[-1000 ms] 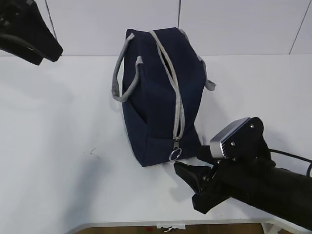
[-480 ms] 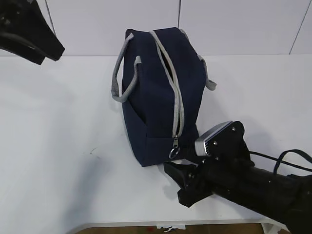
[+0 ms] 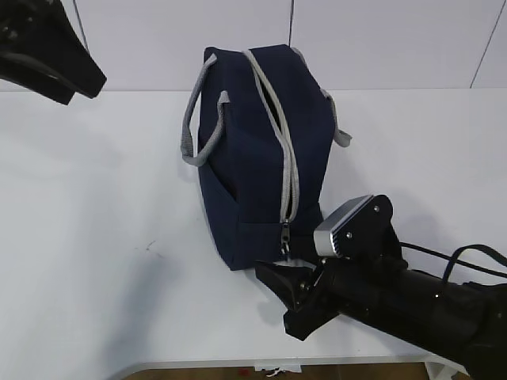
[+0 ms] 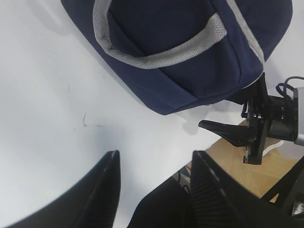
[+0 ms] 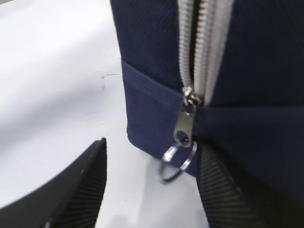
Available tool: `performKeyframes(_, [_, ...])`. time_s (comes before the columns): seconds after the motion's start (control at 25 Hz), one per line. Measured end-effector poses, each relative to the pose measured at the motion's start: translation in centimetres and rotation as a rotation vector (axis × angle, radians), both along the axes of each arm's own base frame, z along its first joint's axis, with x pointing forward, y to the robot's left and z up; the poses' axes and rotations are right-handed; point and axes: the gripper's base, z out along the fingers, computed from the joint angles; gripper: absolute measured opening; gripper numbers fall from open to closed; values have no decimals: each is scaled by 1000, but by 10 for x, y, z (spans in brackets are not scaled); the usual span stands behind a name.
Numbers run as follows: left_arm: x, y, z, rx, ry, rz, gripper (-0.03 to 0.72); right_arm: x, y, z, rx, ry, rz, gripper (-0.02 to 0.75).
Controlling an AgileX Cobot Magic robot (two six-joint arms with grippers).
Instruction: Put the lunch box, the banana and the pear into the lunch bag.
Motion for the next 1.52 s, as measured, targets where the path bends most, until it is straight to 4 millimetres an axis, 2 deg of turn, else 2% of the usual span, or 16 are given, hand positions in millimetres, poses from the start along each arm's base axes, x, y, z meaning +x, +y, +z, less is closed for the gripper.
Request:
performKeyframes(0.76, [0, 0, 0, 0, 0, 0, 366, 1, -1, 0, 19, 12, -33, 464])
performKeyframes(1.08, [0, 0, 0, 0, 0, 0, 366, 2, -2, 0, 20, 13, -35, 350])
performKeyframes(1.52, [0, 0, 0, 0, 0, 0, 366, 4, -4, 0, 29, 17, -81, 320])
